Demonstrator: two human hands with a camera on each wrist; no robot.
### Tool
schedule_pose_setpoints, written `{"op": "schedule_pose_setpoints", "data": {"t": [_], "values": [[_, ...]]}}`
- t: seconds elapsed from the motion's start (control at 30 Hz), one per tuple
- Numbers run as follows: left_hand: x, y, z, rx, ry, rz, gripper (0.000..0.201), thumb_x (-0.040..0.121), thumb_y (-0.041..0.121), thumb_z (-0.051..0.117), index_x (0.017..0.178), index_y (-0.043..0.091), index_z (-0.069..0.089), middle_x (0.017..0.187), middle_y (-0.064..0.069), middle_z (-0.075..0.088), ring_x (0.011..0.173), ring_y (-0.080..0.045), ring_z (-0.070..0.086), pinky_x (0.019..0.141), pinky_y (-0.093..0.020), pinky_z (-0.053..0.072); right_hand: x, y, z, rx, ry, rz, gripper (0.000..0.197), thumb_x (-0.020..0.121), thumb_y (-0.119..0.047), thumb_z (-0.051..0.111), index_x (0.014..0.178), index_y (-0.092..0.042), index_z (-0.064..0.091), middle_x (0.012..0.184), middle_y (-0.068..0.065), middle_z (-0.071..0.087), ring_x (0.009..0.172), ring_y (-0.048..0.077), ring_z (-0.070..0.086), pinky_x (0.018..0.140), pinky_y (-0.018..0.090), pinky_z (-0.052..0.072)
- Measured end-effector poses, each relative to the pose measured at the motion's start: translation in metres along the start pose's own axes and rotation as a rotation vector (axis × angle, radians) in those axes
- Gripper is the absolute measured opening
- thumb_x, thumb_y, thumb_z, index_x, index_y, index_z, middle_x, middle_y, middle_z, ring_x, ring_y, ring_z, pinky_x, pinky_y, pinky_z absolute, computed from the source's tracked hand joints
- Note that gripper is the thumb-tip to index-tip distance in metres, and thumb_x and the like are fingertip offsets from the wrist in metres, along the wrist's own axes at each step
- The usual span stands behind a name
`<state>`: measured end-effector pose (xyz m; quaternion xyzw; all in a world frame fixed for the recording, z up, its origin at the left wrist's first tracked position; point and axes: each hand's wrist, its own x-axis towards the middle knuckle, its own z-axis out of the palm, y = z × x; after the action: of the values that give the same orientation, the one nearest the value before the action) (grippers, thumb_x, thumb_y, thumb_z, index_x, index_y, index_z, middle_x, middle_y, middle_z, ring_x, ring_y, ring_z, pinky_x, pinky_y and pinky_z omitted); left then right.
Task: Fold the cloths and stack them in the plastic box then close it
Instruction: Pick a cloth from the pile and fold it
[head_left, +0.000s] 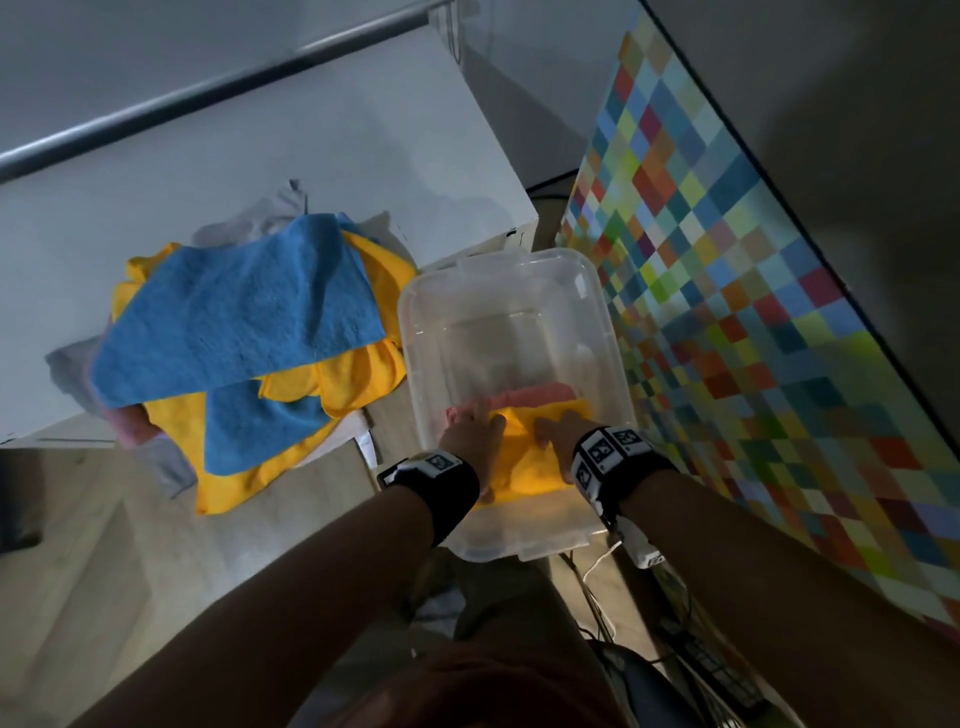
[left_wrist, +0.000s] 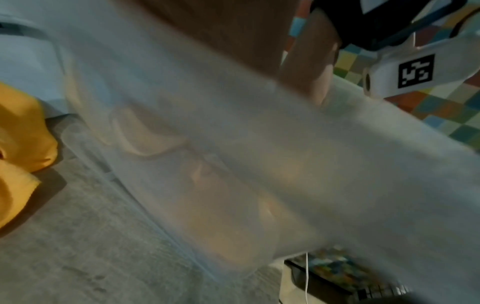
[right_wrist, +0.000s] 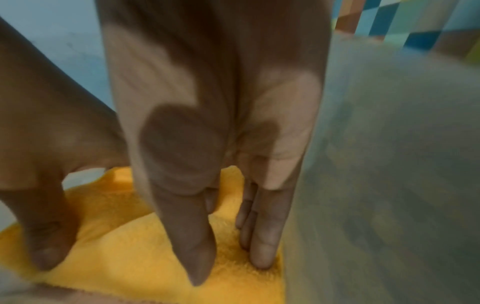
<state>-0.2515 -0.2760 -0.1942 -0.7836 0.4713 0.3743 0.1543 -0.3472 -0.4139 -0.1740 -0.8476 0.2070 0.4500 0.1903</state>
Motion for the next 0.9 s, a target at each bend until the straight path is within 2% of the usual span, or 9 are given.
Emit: {"op": "schedule_pose_setpoints", "data": {"t": [0.1, 0.27, 0.4, 0.5, 0.53, 0.6, 0.67, 0.73, 0.9], "values": [[0.009, 0.001, 0.007, 0.054, 0.008, -0.044, 0.110, 0.063, 0.039, 0.088, 0.146, 0.008, 0.022, 0.154, -0.019, 0.013, 0.136, -0.046, 0.026, 0.100, -0.045, 0.043, 0.010, -0.003, 0.004, 0.025, -0.042, 0.030, 0.054, 0.101, -0.017, 0.046, 0.152, -0.021, 0.027, 0.152, 0.018, 0.029, 0.134, 0.040, 0.042, 0.103, 0.042, 0.041], [0.022, -0.008, 0.010, 0.057, 0.044, -0.053, 0.099, 0.069, 0.033, 0.084, 0.145, 0.009, 0.025, 0.153, -0.017, 0.018, 0.133, -0.043, 0.029, 0.093, -0.043, 0.045, 0.017, -0.009, 0.003, 0.027, -0.054, 0.031, 0.065, 0.093, -0.019, 0.053, 0.150, -0.029, 0.024, 0.150, 0.015, 0.030, 0.125, 0.042, 0.050, 0.092, 0.044, 0.051], [0.023, -0.006, 0.006, 0.067, 0.009, -0.084, 0.101, 0.072, 0.033, 0.082, 0.148, 0.009, 0.020, 0.151, -0.016, 0.019, 0.132, -0.040, 0.030, 0.095, -0.043, 0.043, 0.017, -0.009, 0.000, -0.008, -0.077, 0.042, 0.068, 0.092, -0.017, 0.053, 0.152, -0.022, 0.022, 0.154, 0.015, 0.032, 0.130, 0.040, 0.046, 0.090, 0.044, 0.049], [0.020, 0.001, 0.001, 0.193, 0.094, -0.034, 0.071, 0.089, 0.028, 0.061, 0.146, 0.005, 0.026, 0.144, -0.015, 0.030, 0.129, -0.033, 0.034, 0.099, -0.042, 0.037, 0.012, -0.013, -0.015, 0.004, -0.035, 0.057, 0.038, 0.097, -0.012, 0.049, 0.135, -0.014, 0.047, 0.128, 0.015, 0.057, 0.118, 0.027, 0.054, 0.095, 0.039, 0.045], [0.017, 0.004, -0.005, 0.230, 0.143, 0.007, 0.056, 0.094, 0.023, 0.051, 0.144, 0.003, 0.034, 0.141, -0.015, 0.037, 0.125, -0.032, 0.039, 0.095, -0.042, 0.041, 0.014, -0.013, -0.017, 0.006, -0.021, 0.058, 0.026, 0.097, -0.009, 0.050, 0.122, -0.015, 0.055, 0.115, 0.013, 0.062, 0.111, 0.023, 0.056, 0.093, 0.036, 0.045], [0.012, 0.008, -0.009, 0.248, 0.191, 0.102, 0.040, 0.095, 0.012, 0.037, 0.128, 0.006, 0.058, 0.134, -0.016, 0.050, 0.117, -0.033, 0.050, 0.081, -0.041, 0.047, 0.020, -0.009, -0.011, 0.003, 0.058, 0.075, 0.025, 0.092, -0.006, 0.057, 0.116, -0.013, 0.061, 0.117, 0.010, 0.064, 0.109, 0.027, 0.060, 0.090, 0.033, 0.048], [0.019, 0.007, 0.007, 0.164, 0.102, 0.184, 0.036, 0.099, 0.008, 0.033, 0.125, 0.001, 0.057, 0.137, -0.021, 0.046, 0.123, -0.037, 0.047, 0.088, -0.045, 0.047, 0.027, -0.005, 0.005, 0.044, 0.097, 0.079, 0.041, 0.091, -0.008, 0.057, 0.132, -0.014, 0.053, 0.135, 0.012, 0.055, 0.121, 0.032, 0.055, 0.098, 0.038, 0.046], [0.022, 0.003, 0.017, 0.036, -0.002, 0.094, 0.035, 0.100, 0.006, 0.033, 0.130, -0.006, 0.049, 0.136, -0.023, 0.044, 0.123, -0.040, 0.048, 0.094, -0.047, 0.046, 0.038, -0.001, 0.021, 0.073, 0.088, 0.064, 0.057, 0.092, -0.014, 0.055, 0.145, -0.018, 0.035, 0.148, 0.013, 0.041, 0.132, 0.035, 0.046, 0.105, 0.045, 0.043], [0.034, 0.002, 0.026, -0.107, 0.025, -0.096, 0.040, 0.099, 0.004, 0.027, 0.137, -0.009, 0.033, 0.134, -0.024, 0.048, 0.116, -0.041, 0.055, 0.077, -0.042, 0.044, 0.055, -0.004, 0.025, 0.047, -0.006, 0.070, 0.071, 0.091, -0.024, 0.057, 0.151, -0.027, 0.018, 0.154, 0.018, 0.026, 0.138, 0.043, 0.035, 0.106, 0.055, 0.040]]}}
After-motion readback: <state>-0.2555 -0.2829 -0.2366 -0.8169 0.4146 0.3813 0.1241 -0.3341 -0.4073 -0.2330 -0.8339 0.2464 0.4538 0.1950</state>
